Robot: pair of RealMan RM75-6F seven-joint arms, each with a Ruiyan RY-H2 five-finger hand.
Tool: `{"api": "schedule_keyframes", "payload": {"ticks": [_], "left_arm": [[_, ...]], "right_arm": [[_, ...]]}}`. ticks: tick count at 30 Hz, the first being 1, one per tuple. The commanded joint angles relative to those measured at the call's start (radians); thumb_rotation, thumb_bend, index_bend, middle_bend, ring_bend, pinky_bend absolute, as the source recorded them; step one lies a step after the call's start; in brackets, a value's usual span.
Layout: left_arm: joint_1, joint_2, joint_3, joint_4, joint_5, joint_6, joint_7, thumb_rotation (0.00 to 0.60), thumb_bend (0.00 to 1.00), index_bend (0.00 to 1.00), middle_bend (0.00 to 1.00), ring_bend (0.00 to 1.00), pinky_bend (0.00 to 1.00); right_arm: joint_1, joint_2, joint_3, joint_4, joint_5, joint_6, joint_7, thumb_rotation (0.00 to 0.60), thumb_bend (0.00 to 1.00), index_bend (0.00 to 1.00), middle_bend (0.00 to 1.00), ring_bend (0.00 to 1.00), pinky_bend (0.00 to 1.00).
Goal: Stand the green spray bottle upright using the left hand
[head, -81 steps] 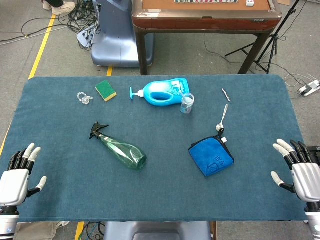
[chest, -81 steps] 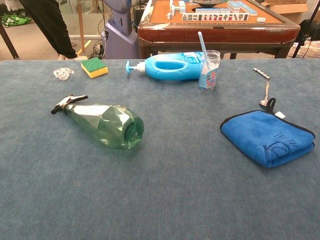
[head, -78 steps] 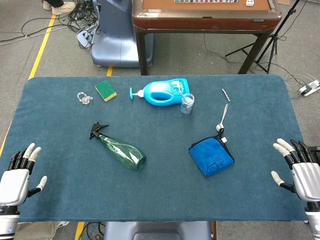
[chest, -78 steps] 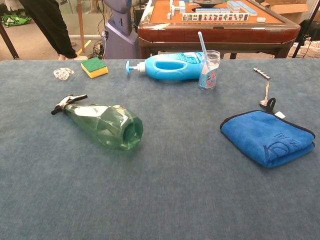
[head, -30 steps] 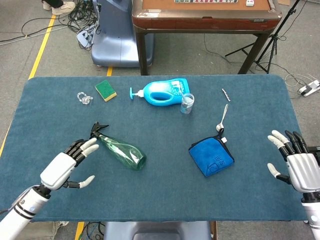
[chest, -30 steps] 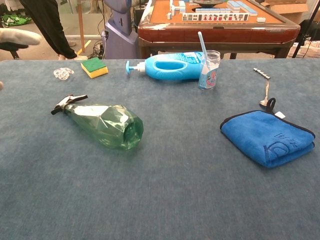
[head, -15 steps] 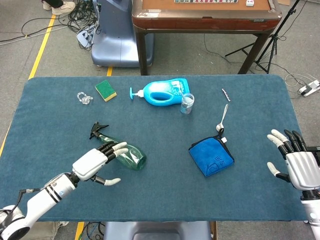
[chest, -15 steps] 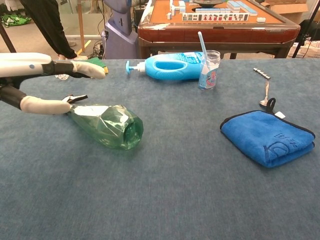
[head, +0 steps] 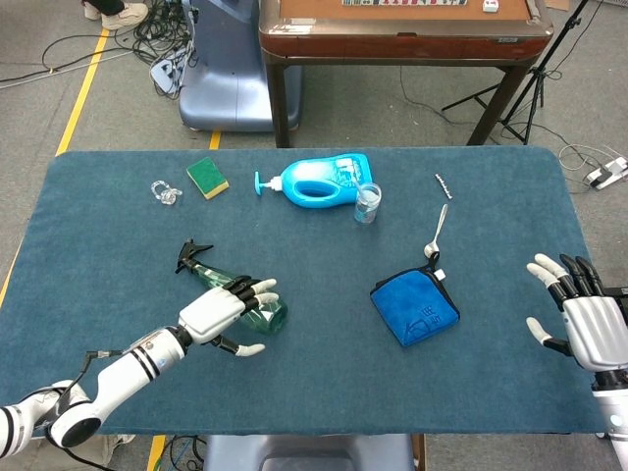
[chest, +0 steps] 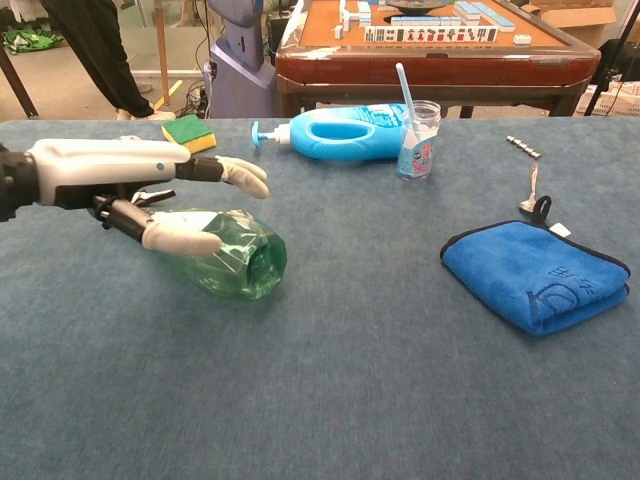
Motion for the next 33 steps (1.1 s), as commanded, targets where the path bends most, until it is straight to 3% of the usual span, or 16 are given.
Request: {"api": "schedule_keyframes", "payload": {"ticks": [1, 10, 15, 24, 33], "left_arm": [[-0.031, -0.038, -0.01, 0.023, -0.071, -0.034, 0.077, 0.209, 0.24, 0.13, 0.01, 0.0, 0.0], [-0.077, -0.073, -0.011, 0.03, -0.215, -0.083, 0.172, 0.207, 0.24, 0.14, 0.03, 0.0, 0.0], [-0.088, -0.072, 0.004, 0.01, -0.24, -0.077, 0.217, 0.206, 0.24, 0.17, 0.07, 0.0, 0.0], [-0.087, -0.032, 0.067, -0.072, -0.263, -0.023, 0.391, 0.209, 0.23, 0.24, 0.16, 0.0, 0.0], [-0.043, 0.075, 0.159, -0.175, -0.27, 0.045, 0.524, 0.208, 0.23, 0.28, 0.2, 0.0, 0.0]], "right_arm": [[0.0, 0.0, 0.0, 0.004, 0.001, 0.0, 0.005, 0.6, 0.28, 0.19, 0.15, 0.01, 0.0], [0.002, -0.001, -0.001, 0.015, 0.004, -0.004, 0.018, 0.6, 0.28, 0.19, 0.15, 0.0, 0.0], [-0.001, 0.0, -0.002, 0.016, 0.005, -0.001, 0.02, 0.6, 0.28, 0.19, 0.15, 0.0, 0.0], [-0.002, -0.003, -0.004, 0.014, 0.002, 0.003, 0.019, 0.6, 0.28, 0.19, 0.15, 0.01, 0.0], [0.001, -0.002, -0.004, 0.01, -0.003, 0.003, 0.016, 0.6, 0.28, 0.19, 0.15, 0.01, 0.0]]}}
